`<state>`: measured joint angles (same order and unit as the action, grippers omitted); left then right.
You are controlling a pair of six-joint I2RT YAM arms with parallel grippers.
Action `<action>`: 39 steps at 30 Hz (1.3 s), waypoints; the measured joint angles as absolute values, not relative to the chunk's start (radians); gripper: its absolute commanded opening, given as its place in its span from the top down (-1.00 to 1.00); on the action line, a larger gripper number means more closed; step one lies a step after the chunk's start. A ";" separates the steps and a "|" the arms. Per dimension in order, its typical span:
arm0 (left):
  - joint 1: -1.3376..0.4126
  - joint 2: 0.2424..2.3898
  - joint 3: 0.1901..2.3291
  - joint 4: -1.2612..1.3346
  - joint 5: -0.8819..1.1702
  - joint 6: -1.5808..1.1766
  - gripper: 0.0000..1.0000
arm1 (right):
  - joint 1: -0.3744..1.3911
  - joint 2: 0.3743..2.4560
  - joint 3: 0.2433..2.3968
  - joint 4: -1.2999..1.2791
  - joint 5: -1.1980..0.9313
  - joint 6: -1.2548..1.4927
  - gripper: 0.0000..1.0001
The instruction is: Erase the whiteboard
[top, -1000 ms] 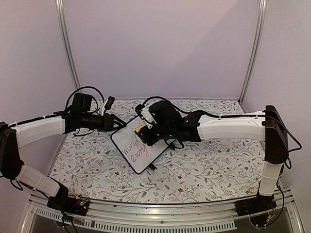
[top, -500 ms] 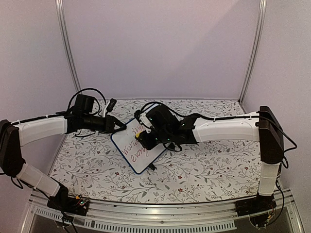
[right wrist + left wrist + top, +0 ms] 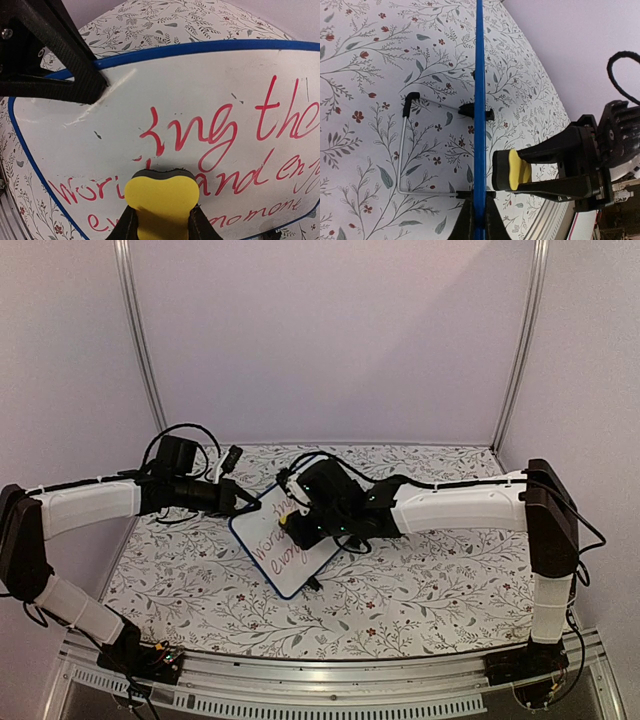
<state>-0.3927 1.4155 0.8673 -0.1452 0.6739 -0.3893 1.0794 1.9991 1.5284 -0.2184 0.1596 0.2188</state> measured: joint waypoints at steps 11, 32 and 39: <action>-0.397 1.420 0.867 -0.142 0.683 -0.392 1.00 | 1.084 1.932 1.471 -0.215 0.182 0.247 0.64; -0.430 1.440 0.868 -0.124 0.712 -0.392 1.00 | 1.112 1.939 1.472 -0.209 0.214 0.247 0.64; -0.434 1.440 0.868 -0.125 0.715 -0.392 1.00 | 1.116 1.962 1.472 -0.209 0.216 0.248 0.64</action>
<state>-0.4339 1.4403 0.8677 -0.1246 0.7147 -0.3916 1.1156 1.9617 1.4715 -0.2092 0.2157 0.2478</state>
